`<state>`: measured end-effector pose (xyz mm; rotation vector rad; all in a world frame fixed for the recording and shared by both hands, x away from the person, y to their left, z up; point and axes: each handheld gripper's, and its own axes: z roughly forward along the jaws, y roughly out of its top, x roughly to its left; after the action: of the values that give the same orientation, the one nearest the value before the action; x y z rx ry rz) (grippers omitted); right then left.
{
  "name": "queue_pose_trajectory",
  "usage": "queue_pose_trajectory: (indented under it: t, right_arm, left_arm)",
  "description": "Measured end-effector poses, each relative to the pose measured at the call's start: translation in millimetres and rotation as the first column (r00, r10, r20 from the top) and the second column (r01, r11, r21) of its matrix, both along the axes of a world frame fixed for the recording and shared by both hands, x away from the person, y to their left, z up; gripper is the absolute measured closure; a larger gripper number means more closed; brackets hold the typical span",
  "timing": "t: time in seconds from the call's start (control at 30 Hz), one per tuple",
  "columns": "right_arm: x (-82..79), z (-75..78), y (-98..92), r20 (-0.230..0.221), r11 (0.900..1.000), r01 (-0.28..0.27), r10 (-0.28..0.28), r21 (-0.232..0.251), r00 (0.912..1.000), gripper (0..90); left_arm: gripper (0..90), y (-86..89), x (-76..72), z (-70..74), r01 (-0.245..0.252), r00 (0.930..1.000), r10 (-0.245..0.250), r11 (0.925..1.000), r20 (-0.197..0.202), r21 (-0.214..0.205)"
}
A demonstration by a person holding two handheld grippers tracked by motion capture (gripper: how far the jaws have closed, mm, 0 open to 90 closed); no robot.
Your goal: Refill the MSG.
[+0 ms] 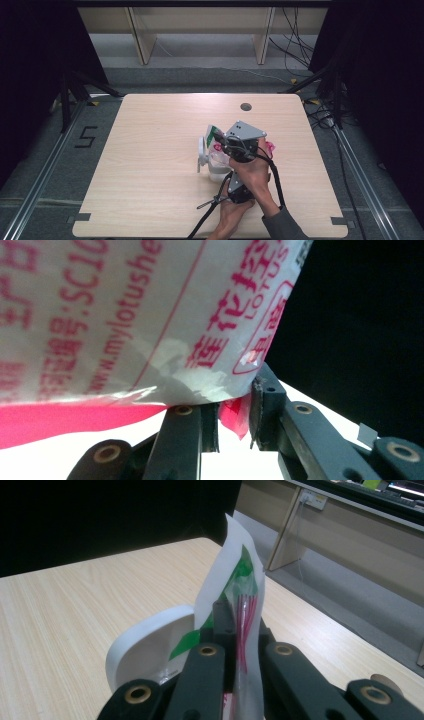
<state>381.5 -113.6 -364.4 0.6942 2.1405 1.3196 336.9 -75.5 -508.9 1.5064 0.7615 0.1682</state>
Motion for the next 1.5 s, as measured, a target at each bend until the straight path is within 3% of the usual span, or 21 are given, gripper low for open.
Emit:
queue_pose_trajectory:
  t: [0.07, 0.13, 0.33, 0.5, 0.57, 0.67, 0.7, 0.77, 0.83, 0.9, 1.0, 1.2, 1.27, 1.3, 1.33, 1.5]
  right_arm:
    - [-0.1, 0.9, -0.2, 0.029, 1.0, 0.002, -0.002, -0.004, 0.9996, 89.6]
    - [-0.2, -0.2, 0.9, 0.015, 0.9999, 0.009, -0.009, -0.006, 0.9998, 89.6]
    - [1.3, -0.2, 0.0, 0.039, 0.9999, 0.004, -0.004, -0.016, 0.9992, 89.5]
    - [-0.5, -0.1, 0.7, 0.0, 1.0, -0.001, 0.001, -0.004, 1.0, 89.5]
    - [0.3, -0.2, 0.4, 0.021, 0.9999, -0.001, 0.001, -0.015, 0.9998, 89.6]
    - [-0.9, -0.4, 1.6, -0.002, 1.0, 0.001, -0.001, -0.002, 1.0, 89.5]
    - [-0.3, 0.4, 0.8, 0.026, 1.0, 0.003, -0.003, -0.009, 0.9997, 89.6]
    - [-1.2, 0.3, 1.7, 0.008, 1.0, 0.0, 0.0, -0.006, 1.0, 89.5]
    - [-0.6, -1.8, 2.8, 0.023, 0.9998, 0.013, -0.013, -0.012, 0.9996, 89.5]
    - [-0.8, -1.7, 2.8, -0.003, 0.9999, -0.001, 0.001, -0.012, 1.0, 89.5]
    - [-0.3, 0.2, 0.6, 0.023, 1.0, 0.002, -0.002, -0.009, 0.9997, 89.5]
    - [-0.4, -1.2, 1.2, 0.002, 0.9999, 0.001, -0.001, -0.014, 1.0, 89.5]
    - [0.5, 0.4, 0.1, 0.032, 0.9998, 0.002, -0.001, -0.022, 0.9995, 89.5]
    - [-0.4, -0.6, 1.3, -0.001, 1.0, 0.0, 0.0, -0.008, 1.0, 89.5]
    - [1.3, -0.9, 0.8, 0.027, 0.9999, 0.004, -0.003, -0.014, 0.9996, 89.5]
    - [0.5, -0.3, -0.4, -0.005, 1.0, 0.003, -0.003, 0.002, 1.0, 89.5]
  left_arm:
    - [76.4, 0.0, 0.1, 0.4, 0.004, 1.0, -0.004, 1.0, -0.004, -0.007]
    - [76.3, 0.2, 0.1, -0.4, 0.002, 1.0, -0.002, 1.0, -0.006, 0.001]
    - [76.3, -0.2, 0.2, -0.5, 0.0, 1.0, 0.0, 1.0, -0.004, -0.006]
    - [76.3, 0.7, 0.1, -0.2, 0.006, 1.0, -0.005, 1.0, -0.005, 0.004]
    - [76.4, -0.4, 0.0, -0.7, -0.003, 1.0, 0.003, 1.0, -0.003, -0.009]
    - [76.4, 0.6, 0.1, -0.3, 0.003, 1.0, -0.003, 1.0, -0.003, -0.002]
    - [76.4, 1.1, -0.3, 0.1, 0.005, 1.0, -0.005, 1.0, -0.004, 0.0]
    - [76.3, -0.5, -0.2, -0.2, -0.008, 1.0, 0.008, 0.9998, -0.005, -0.02]
    - [76.4, -0.4, 0.3, -0.8, -0.004, 1.0, 0.004, 0.9999, -0.003, -0.009]
    - [76.4, 0.8, -0.2, -0.3, 0.004, 1.0, -0.004, 1.0, -0.005, -0.001]
    - [76.4, -0.1, -0.2, 0.0, 0.005, 1.0, -0.005, 0.9999, -0.006, -0.009]
    - [76.4, -0.9, -0.4, -0.7, -0.002, 1.0, 0.002, 0.9999, -0.003, -0.015]
    - [76.4, -1.1, 0.2, 0.2, 0.001, 1.0, -0.002, 0.9999, -0.005, -0.016]
    - [76.4, -1.4, 0.2, 0.0, -0.003, 1.0, 0.003, 0.9997, -0.007, -0.023]
    - [76.4, -1.7, 0.2, -0.5, -0.009, 0.9999, 0.009, 0.9997, -0.008, -0.022]
    - [76.4, 0.7, -0.4, 0.0, 0.004, 1.0, -0.004, 1.0, -0.006, -0.001]
